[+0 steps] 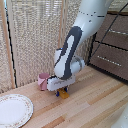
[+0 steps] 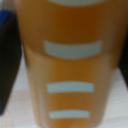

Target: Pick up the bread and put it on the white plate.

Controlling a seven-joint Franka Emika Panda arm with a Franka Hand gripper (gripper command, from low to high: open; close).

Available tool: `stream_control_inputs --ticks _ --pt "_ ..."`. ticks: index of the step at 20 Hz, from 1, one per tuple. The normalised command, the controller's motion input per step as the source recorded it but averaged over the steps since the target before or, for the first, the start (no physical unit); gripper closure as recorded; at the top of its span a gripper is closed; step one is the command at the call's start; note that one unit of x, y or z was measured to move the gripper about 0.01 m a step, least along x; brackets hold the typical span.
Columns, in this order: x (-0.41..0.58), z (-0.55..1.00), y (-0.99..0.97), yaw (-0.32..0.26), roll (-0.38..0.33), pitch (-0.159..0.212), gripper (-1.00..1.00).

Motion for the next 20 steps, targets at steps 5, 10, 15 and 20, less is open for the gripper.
stream_control_inputs --ticks 5,10,15,20 --pt "-0.021 0.65 0.37 0.064 0.017 0.149 1.0" --pt "0.194 0.71 0.45 0.054 0.033 0.189 1.0" --pt "0.374 0.73 0.67 -0.034 0.018 0.094 1.0" --pt "0.061 0.64 0.6 -0.147 0.024 -0.003 1.0"
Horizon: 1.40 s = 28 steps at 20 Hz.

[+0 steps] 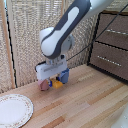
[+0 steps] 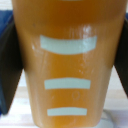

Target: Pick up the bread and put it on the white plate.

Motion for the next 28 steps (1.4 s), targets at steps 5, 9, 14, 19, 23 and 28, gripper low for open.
stream_control_inputs --ticks 5,9,14,19,23,28 --pt "0.0 0.53 0.55 -0.179 0.013 -0.008 1.0" --pt "0.0 0.3 0.58 -0.194 0.002 0.0 1.0" --pt "0.055 0.09 0.77 -0.152 -0.001 0.0 1.0" --pt "0.199 0.0 0.88 -0.104 -0.006 0.0 1.0" --pt "0.388 -0.02 0.89 -0.063 -0.019 -0.008 1.0" --pt "0.733 -0.17 0.75 -0.011 -0.071 -0.036 1.0"
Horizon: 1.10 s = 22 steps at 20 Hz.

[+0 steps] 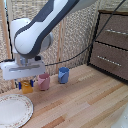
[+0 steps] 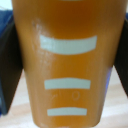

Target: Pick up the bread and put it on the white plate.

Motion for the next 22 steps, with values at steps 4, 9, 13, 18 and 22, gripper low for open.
stream_control_inputs --ticks 4,9,13,18,22 --pt "0.745 -0.27 0.66 -0.006 -0.11 -0.028 1.0" --pt "0.467 -0.33 0.69 -0.004 -0.157 -0.001 1.0" --pt "0.069 -0.46 0.62 0.0 -0.292 -0.038 1.0" --pt "0.126 -0.16 0.36 0.0 -0.351 -0.162 1.0" --pt "0.14 0.01 0.09 0.028 -0.302 -0.265 1.0"
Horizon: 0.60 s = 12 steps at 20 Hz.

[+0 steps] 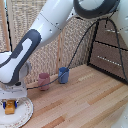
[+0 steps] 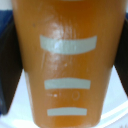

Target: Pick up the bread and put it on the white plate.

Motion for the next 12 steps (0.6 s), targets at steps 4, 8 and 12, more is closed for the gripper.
stream_control_inputs --ticks 4,8,12 --pt "0.086 0.21 0.01 0.117 -0.21 -0.215 -1.0" --pt "0.024 0.29 -0.06 0.205 -0.178 -0.094 -1.0" --pt "-0.044 0.44 -0.32 0.209 -0.103 -0.14 -1.0"
